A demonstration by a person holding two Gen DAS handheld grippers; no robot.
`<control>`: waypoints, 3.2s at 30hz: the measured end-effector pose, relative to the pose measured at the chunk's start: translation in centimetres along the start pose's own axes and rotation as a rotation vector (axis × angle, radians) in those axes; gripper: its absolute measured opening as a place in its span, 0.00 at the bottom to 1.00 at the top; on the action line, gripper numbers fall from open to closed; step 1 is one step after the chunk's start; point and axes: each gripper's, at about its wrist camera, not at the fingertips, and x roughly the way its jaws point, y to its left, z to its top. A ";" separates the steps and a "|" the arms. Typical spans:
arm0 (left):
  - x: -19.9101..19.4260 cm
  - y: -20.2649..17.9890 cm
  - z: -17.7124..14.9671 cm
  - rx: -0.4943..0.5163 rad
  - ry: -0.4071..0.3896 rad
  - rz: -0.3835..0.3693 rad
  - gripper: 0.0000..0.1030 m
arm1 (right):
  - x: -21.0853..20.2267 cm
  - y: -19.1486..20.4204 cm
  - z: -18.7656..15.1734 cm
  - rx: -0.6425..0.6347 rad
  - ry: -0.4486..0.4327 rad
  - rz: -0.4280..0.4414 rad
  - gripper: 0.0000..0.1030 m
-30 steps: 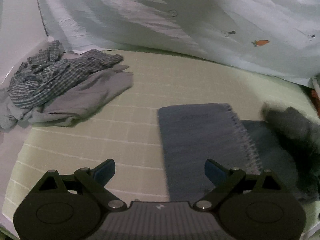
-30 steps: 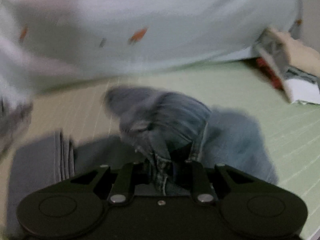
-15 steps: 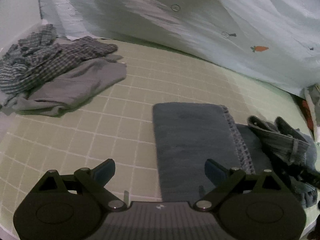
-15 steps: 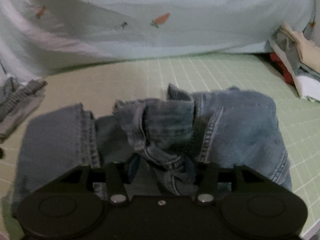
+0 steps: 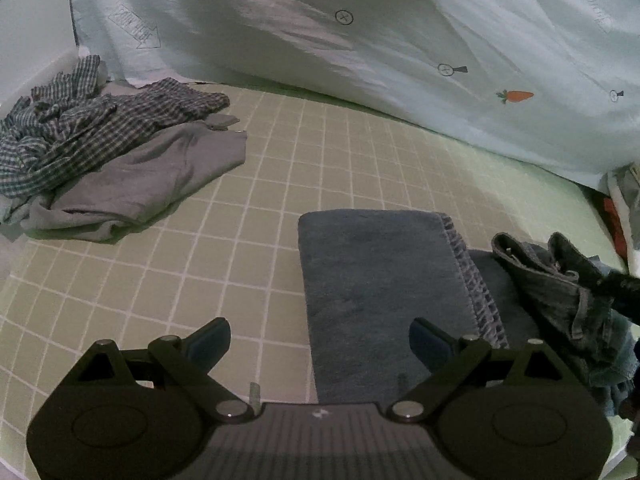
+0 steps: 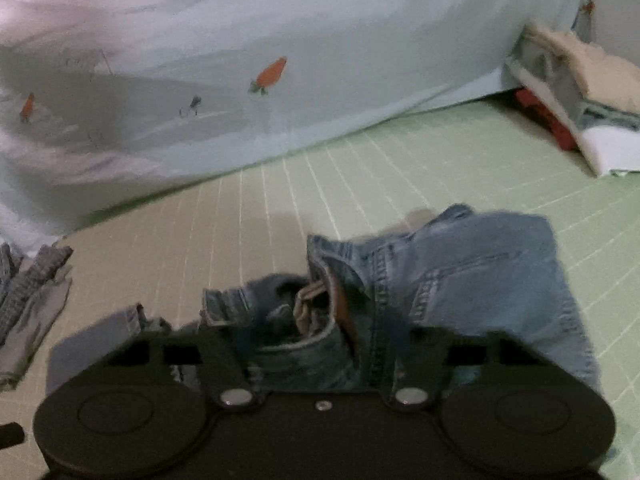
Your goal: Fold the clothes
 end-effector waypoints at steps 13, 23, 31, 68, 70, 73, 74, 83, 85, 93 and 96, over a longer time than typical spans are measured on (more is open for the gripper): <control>0.6 1.8 -0.5 -0.038 0.049 -0.026 0.93 | -0.6 6.6 -6.5 -0.291 0.097 0.168 0.15; 3.6 1.3 -1.0 -0.067 0.153 -0.066 0.93 | -1.3 5.1 -4.6 -0.114 0.162 0.243 0.43; 6.0 -0.2 -1.0 -0.092 0.217 -0.093 0.93 | -4.3 1.0 -2.6 0.070 0.090 0.154 0.82; -0.3 -16.5 4.8 -0.096 -0.064 -0.233 0.11 | -5.6 -17.8 -0.3 0.298 0.096 -0.065 0.83; -0.4 -19.5 5.0 -0.062 -0.073 -0.267 0.11 | -5.7 -19.2 0.0 0.297 0.091 -0.061 0.83; 0.4 -24.6 4.2 0.004 -0.056 -0.297 0.10 | -5.8 -21.1 0.3 0.290 0.090 -0.054 0.83; 0.8 -26.3 3.7 0.030 -0.045 -0.301 0.10 | -5.9 -21.7 0.5 0.285 0.092 -0.052 0.83; 7.6 -34.9 -2.3 0.105 0.091 -0.147 0.18 | -6.8 -27.9 1.0 0.204 0.099 -0.085 0.83; 7.2 -35.5 -3.1 0.101 0.075 -0.134 0.32 | -6.9 -29.3 1.2 0.213 0.097 -0.093 0.83; 1.2 -34.3 -2.7 0.059 -0.093 -0.228 0.90 | -5.5 -27.6 2.0 0.100 0.135 -0.018 0.85; 0.1 -32.8 -2.9 0.054 -0.120 -0.158 0.95 | -5.2 -25.1 2.1 0.012 0.125 0.016 0.89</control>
